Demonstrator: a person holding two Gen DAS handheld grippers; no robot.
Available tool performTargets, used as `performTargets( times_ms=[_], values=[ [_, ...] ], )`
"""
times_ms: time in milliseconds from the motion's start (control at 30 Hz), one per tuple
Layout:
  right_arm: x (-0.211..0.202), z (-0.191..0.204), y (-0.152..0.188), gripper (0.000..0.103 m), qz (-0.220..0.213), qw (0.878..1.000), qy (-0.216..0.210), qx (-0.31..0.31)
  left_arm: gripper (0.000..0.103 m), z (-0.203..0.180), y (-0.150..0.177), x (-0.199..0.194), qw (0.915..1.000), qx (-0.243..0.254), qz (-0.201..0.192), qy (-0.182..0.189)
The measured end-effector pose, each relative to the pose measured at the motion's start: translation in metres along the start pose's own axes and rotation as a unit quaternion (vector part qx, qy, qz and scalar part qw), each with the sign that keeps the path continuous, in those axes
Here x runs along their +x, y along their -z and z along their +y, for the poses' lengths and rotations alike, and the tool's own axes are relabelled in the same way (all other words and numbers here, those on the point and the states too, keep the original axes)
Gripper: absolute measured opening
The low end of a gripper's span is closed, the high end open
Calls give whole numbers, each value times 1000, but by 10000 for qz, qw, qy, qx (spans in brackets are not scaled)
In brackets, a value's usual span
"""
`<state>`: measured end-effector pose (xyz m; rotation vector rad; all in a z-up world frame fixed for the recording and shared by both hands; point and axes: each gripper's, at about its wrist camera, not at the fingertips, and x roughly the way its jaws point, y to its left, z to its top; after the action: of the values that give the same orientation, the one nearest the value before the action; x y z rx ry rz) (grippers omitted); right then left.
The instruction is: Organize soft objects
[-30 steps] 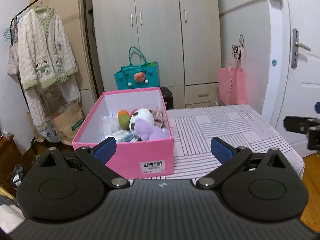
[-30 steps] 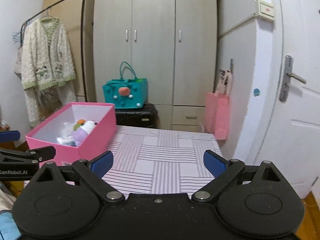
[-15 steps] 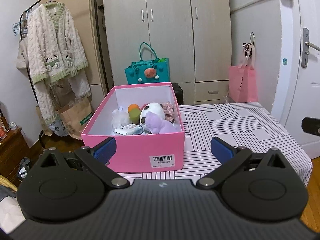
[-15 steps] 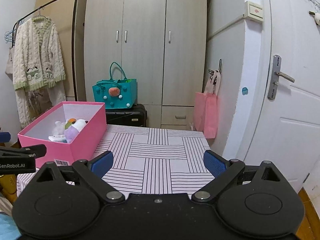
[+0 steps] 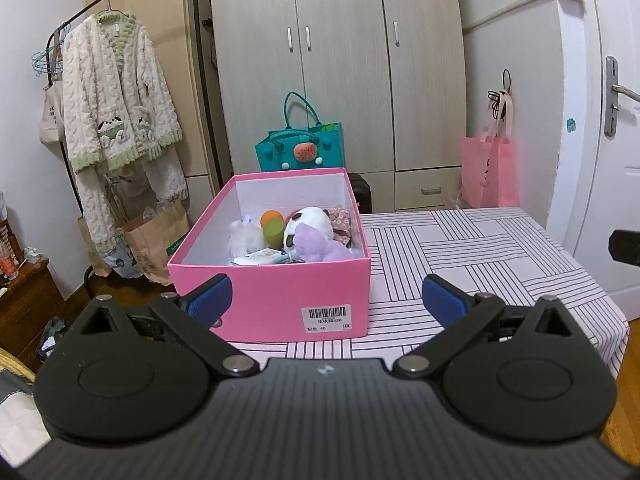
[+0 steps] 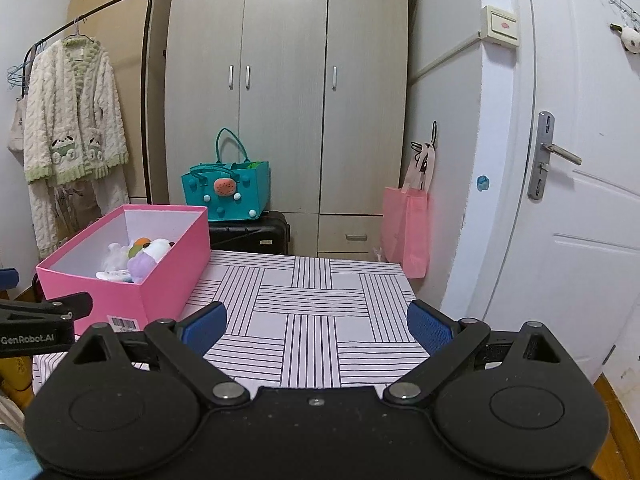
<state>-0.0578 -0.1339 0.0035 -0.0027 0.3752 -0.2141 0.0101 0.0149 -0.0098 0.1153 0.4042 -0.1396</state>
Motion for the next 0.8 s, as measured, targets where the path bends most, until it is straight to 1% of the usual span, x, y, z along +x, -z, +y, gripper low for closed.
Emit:
performTargets(
  times_ms=[200, 400, 633, 800],
  values=[
    [-1, 0, 2, 99, -44, 10000, 3, 79, 103, -1, 0, -3, 10000, -6, -91, -9],
    [-2, 0, 5, 99, -123, 9999, 13, 116, 103, 2, 1, -3, 9997, -175, -153, -32],
    [-3, 1, 9, 99, -139, 9998, 90, 67, 103, 2, 2, -5, 9996, -138, -217, -104],
    [-6, 2, 10, 99, -187, 9996, 190, 71, 103, 2, 2, -4, 9996, -138, -218, -84]
  ],
)
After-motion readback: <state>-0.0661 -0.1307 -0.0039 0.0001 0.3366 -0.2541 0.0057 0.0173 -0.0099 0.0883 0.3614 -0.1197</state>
